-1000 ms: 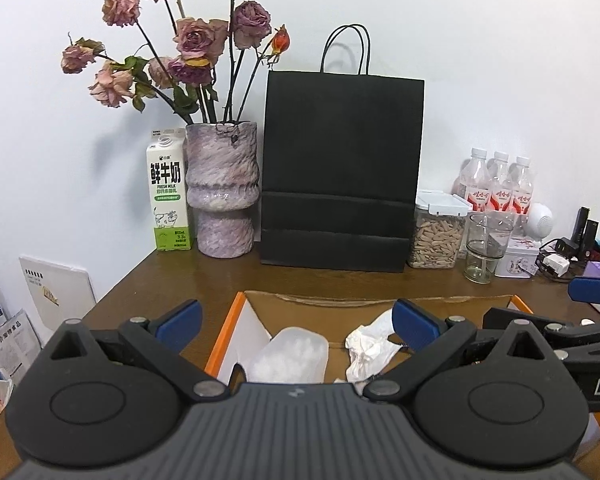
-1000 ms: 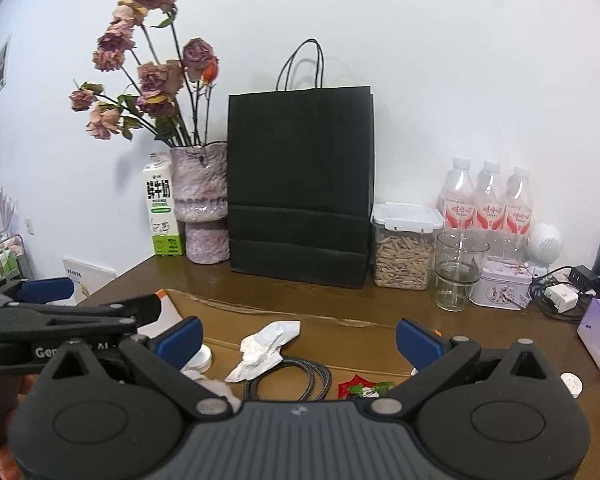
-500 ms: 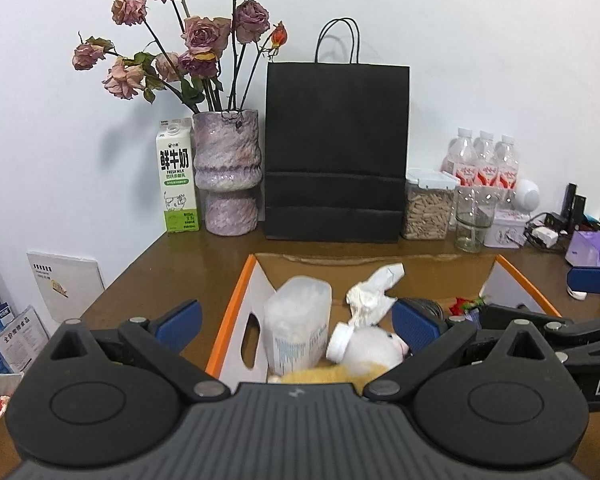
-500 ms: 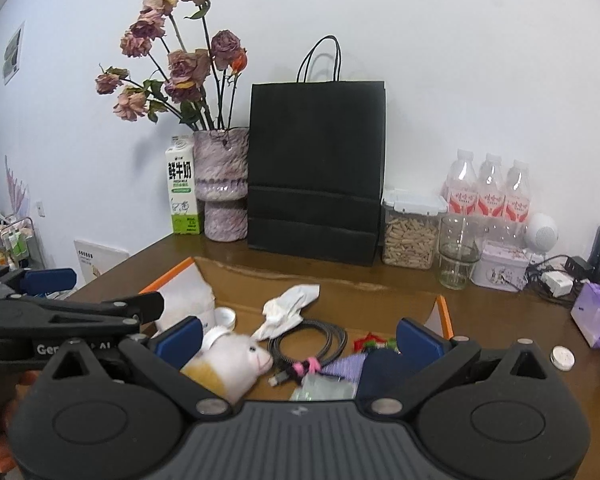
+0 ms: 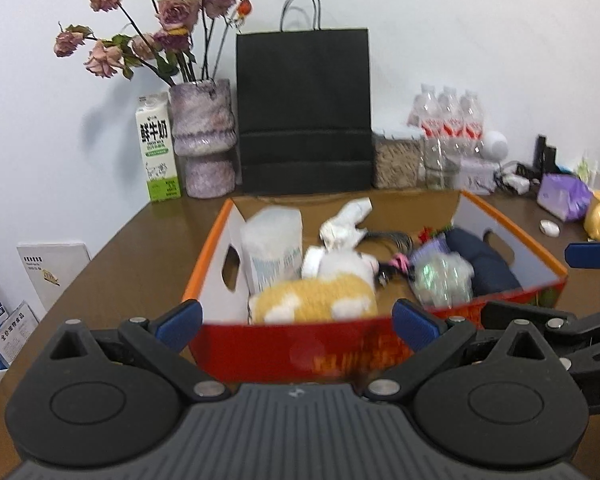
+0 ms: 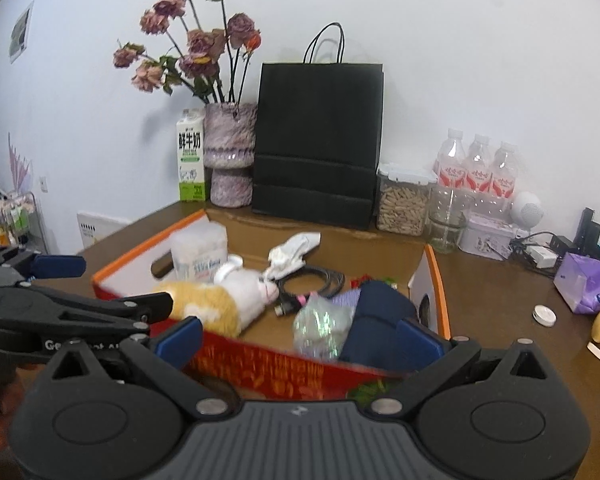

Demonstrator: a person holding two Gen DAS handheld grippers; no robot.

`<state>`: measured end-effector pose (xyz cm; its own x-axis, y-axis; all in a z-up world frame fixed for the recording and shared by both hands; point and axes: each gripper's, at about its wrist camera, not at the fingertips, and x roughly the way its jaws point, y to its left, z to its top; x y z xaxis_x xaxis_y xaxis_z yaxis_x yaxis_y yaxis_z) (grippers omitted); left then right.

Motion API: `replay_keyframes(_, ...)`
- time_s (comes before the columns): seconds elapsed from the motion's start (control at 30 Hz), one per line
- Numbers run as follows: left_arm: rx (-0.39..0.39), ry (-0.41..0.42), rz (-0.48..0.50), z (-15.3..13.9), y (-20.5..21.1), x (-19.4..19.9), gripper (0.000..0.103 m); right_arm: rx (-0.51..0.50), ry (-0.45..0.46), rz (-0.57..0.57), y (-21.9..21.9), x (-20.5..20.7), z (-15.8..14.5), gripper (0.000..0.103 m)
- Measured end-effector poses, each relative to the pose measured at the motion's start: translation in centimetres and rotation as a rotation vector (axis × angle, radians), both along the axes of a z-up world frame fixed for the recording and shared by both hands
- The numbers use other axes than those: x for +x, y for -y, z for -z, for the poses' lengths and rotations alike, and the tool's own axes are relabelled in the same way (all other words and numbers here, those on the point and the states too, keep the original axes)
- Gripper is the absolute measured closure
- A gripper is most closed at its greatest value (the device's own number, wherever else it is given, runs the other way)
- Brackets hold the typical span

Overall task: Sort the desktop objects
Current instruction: 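Withdraw both tools from the box toward the white caps and cables, then grasp the white earbud case with the left tool while the right tool grasps the black cable with beige block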

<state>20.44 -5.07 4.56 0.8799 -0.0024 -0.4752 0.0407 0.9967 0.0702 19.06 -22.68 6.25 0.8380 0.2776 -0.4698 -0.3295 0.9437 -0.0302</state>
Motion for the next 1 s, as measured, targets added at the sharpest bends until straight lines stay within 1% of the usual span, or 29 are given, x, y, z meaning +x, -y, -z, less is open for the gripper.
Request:
replay_keyframes(0.27, 0.001, -0.051, 0.033, 2.6, -0.6, -1.8, 0.0, -0.02, -0.076, -0.016, 0.3, -2.0, 3.5, 0.0)
replay_keyframes(0.4, 0.01, -0.092, 0.024, 4.2, -1.4, -1.9, 0.0, -0.038, -0.122, -0.011, 0.5, -2.3, 5.3, 0.0)
replay_keyframes(0.57, -0.025, -0.128, 0.019, 5.2, -2.7, -1.9, 0.0, -0.051, -0.179, 0.01, 1.1, -2.0, 7.1, 0.0)
replay_keyframes(0.67, -0.032, -0.132, 0.012, 5.5, -3.2, -1.9, 0.0, -0.056, -0.205, 0.031, 1.3, -1.6, 7.7, 0.0)
replay_keyframes(0.77, -0.04, -0.136, 0.021, 5.8, -3.6, -1.9, 0.0, -0.021, -0.218, 0.041, 1.7, -1.1, 8.1, 0.0)
replay_keyframes(1.0, -0.083, -0.175, 0.041, 6.2, -4.1, -1.3, 0.0, -0.018, -0.217, 0.068, 1.6, -0.7, 8.1, 0.0)
